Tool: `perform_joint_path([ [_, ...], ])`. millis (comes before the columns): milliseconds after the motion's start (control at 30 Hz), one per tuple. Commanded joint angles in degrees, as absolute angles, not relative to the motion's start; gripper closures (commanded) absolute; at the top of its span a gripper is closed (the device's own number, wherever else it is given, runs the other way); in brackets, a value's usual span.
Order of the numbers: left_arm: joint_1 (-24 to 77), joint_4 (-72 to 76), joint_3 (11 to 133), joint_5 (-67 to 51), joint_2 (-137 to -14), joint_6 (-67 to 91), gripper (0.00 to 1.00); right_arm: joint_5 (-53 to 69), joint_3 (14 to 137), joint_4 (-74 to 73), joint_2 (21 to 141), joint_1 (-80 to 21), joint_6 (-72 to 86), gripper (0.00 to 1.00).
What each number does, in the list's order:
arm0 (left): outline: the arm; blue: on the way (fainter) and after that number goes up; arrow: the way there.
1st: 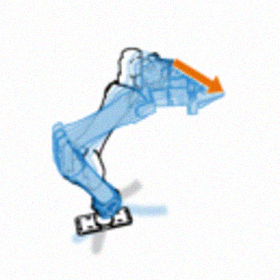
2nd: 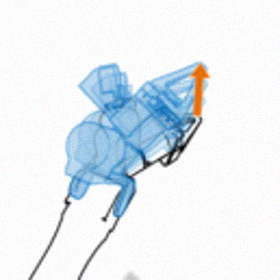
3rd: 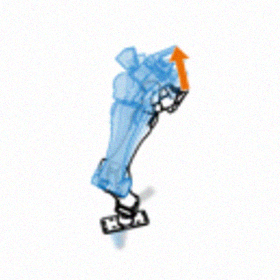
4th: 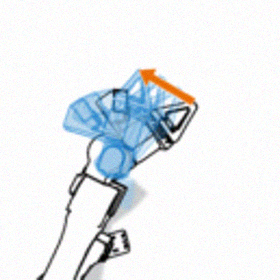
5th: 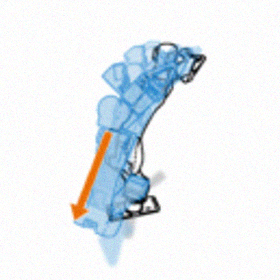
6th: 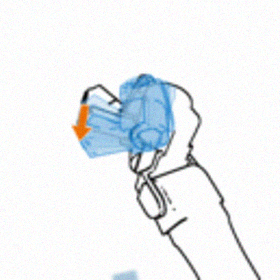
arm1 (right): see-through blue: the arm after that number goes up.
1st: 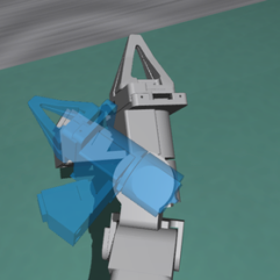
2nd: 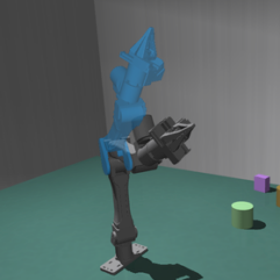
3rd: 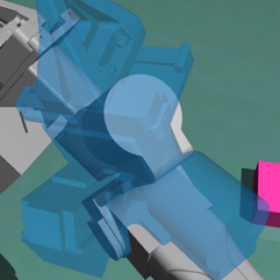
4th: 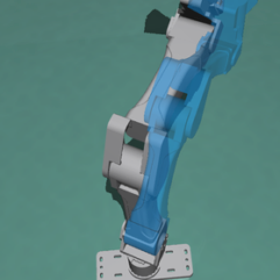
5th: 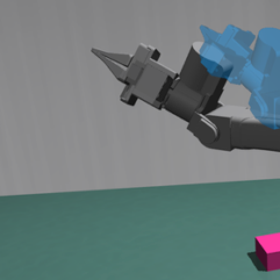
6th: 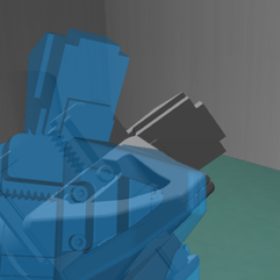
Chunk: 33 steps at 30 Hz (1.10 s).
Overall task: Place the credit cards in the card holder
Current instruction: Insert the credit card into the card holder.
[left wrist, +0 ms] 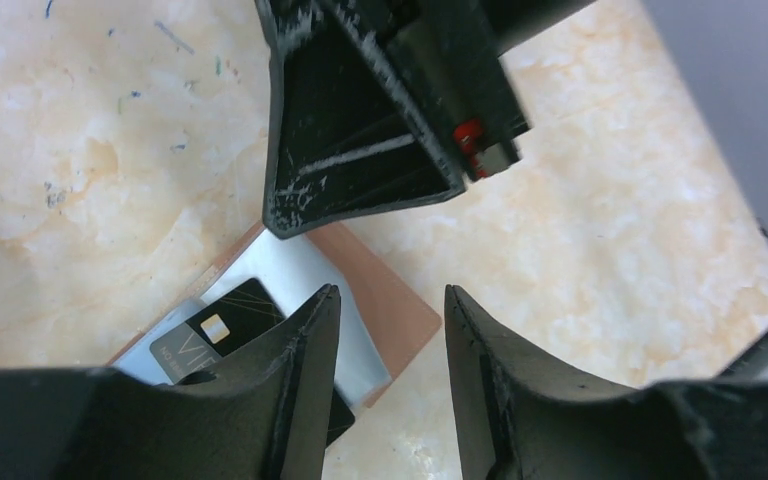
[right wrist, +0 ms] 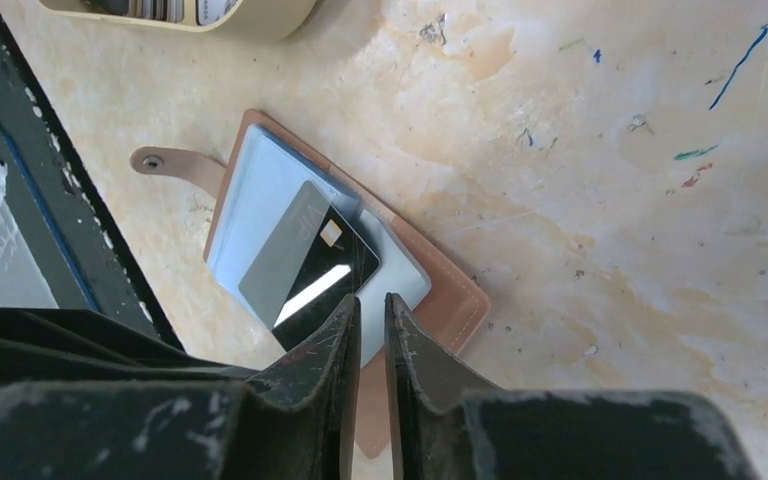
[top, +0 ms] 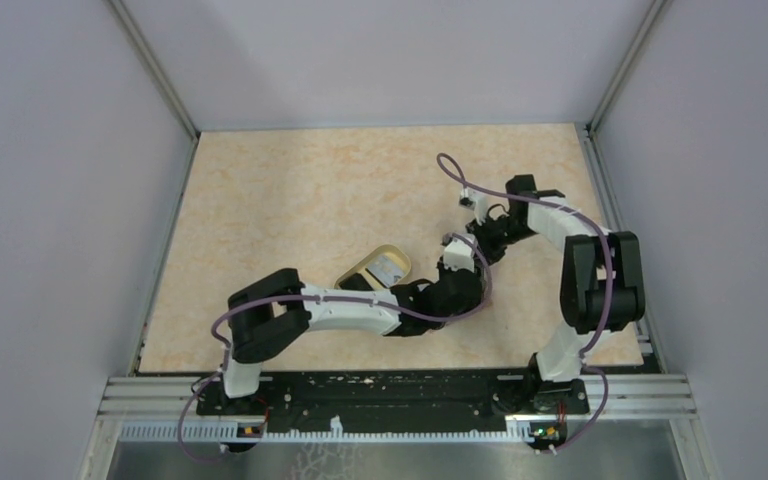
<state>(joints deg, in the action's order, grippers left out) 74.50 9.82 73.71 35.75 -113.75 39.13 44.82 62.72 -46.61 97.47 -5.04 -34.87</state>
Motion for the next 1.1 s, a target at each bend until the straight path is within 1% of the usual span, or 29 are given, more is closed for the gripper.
perform_joint_path([
  [0, 74.4, 20.3, 68.4, 30.6, -108.8, 32.9, 0.5, 44.7, 60.4, -42.4, 92.5, -4.9, -34.5, 0.87],
  [133, 74.4, 23.1, 62.2, 27.3, -104.8, 30.8, 0.49, 41.8, 57.6, -40.6, 91.1, -7.2, -34.5, 0.94],
  [233, 74.4, 23.3, 57.1, 25.9, -101.3, 30.7, 0.51, 39.1, 55.9, -39.6, 90.6, -8.9, -34.5, 1.0],
  [400, 74.3, 19.7, 49.4, 26.8, -96.4, 33.1, 0.55, 31.7, 52.3, -37.2, 88.9, -11.1, -34.1, 1.0],
  [533, 74.0, 11.0, 49.3, 27.8, -96.4, 39.5, 0.58, 24.4, 48.6, -33.6, 86.6, -15.0, -32.4, 1.0],
  [633, 74.0, 8.4, 49.9, 27.3, -98.0, 42.4, 0.61, 21.1, 48.0, -32.3, 86.6, -16.9, -30.8, 1.0],
  [867, 73.7, 4.2, 52.7, 26.5, -102.8, 44.8, 0.66, 20.0, 48.3, -32.0, 88.4, -18.4, -28.7, 1.0],
  [1067, 72.8, 5.6, 52.5, 23.8, -104.7, 45.0, 0.67, 23.3, 49.9, -33.7, 89.1, -19.2, -27.7, 1.0],
])
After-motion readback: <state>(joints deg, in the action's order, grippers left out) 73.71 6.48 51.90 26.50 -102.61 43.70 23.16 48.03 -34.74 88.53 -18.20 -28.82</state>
